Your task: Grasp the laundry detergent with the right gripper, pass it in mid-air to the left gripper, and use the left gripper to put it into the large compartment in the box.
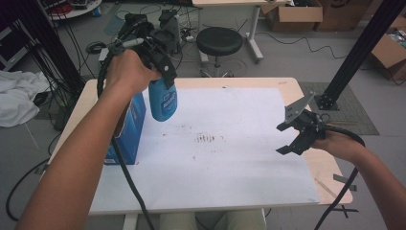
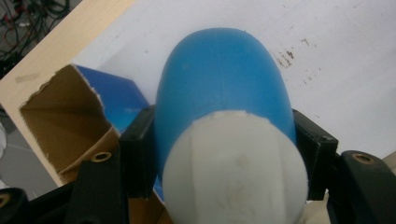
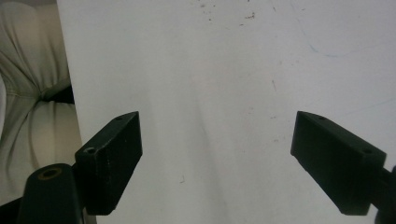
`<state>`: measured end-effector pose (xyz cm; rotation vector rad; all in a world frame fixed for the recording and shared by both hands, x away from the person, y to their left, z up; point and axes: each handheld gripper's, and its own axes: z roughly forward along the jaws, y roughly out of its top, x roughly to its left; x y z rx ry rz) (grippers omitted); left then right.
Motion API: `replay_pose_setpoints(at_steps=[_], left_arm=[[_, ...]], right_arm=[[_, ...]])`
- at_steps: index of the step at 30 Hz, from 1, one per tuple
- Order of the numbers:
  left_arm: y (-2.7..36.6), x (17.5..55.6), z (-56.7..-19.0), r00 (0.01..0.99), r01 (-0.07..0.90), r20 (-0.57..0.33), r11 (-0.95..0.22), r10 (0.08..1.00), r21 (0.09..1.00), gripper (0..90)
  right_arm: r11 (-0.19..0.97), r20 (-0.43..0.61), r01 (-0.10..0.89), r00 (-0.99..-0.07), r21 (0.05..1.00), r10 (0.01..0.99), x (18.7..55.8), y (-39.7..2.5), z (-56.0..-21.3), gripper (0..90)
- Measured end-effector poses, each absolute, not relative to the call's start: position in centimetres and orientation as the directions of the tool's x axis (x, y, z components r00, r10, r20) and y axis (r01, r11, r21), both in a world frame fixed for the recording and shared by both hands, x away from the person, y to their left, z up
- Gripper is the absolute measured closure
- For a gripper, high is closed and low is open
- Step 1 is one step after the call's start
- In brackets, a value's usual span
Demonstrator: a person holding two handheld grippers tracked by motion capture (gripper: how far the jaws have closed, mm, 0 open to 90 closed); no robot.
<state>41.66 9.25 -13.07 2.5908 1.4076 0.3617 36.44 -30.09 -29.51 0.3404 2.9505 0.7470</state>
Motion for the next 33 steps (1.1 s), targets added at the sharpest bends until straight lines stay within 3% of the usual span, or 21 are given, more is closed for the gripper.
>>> replay_pose_setpoints(at_steps=[14, 33], left_arm=[[13.1, 41.4, -9.9, 0.297, 0.885, 0.089, -0.31, 0.951, 0.347, 38.0], [19.0, 39.5, -8.3, 0.106, 0.915, 0.087, -0.131, 0.991, 0.38, 38.1]], right_arm=[[0.86, -0.034, 0.167, -0.977, 0.483, 0.209, 36.4, -30.0, -29.8, 15.8], [0.86, -0.043, 0.155, -0.979, 0.486, 0.201, 36.4, -30.1, -29.9, 15.9]])
